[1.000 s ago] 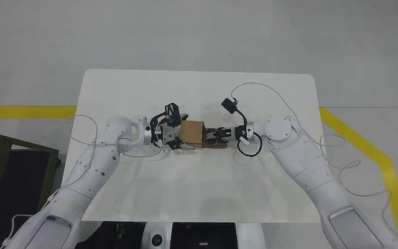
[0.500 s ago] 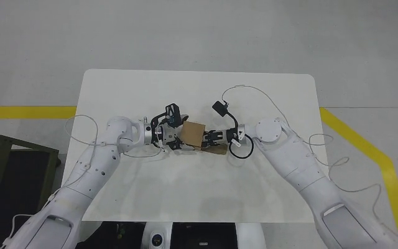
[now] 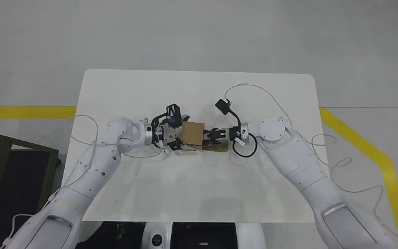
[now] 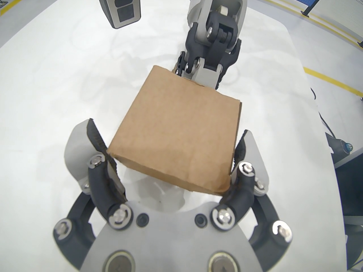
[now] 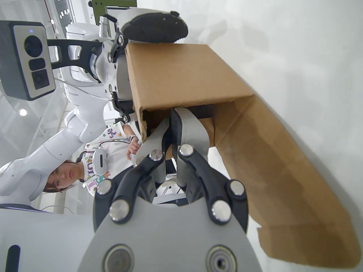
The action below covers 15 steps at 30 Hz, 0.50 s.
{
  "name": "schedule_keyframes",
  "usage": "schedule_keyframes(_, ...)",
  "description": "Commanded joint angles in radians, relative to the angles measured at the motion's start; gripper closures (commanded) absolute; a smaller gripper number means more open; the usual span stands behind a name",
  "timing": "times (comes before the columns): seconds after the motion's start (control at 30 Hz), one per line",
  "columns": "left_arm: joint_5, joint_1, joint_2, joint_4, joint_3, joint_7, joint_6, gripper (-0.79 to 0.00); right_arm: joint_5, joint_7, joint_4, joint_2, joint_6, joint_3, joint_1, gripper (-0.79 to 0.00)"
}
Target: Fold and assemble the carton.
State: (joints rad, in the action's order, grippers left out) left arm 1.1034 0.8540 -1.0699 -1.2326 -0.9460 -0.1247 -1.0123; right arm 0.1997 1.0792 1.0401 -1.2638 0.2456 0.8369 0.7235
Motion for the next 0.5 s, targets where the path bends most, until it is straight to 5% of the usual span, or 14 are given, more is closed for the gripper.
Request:
schedule_keyframes(0.0,-0.001,0.001,0.001,-0.002,-0.001,-0.002,0.000,-0.785,-0.008,0.005,0.020,0.011,-0.014,0.024,0.014,0.000)
schedule_keyframes(0.3,-0.013,0.002,0.002,-0.008,0.001,-0.009,0.000,-0.785,-0.130,0.016,0.183,0.089,-0.104,0.201,0.122,0.000)
schedule_keyframes(0.47,-0.023,0.003,0.002,-0.006,0.002,-0.008,0.000,-0.785,-0.178,0.018,0.254,0.125,-0.152,0.300,0.200,-0.120)
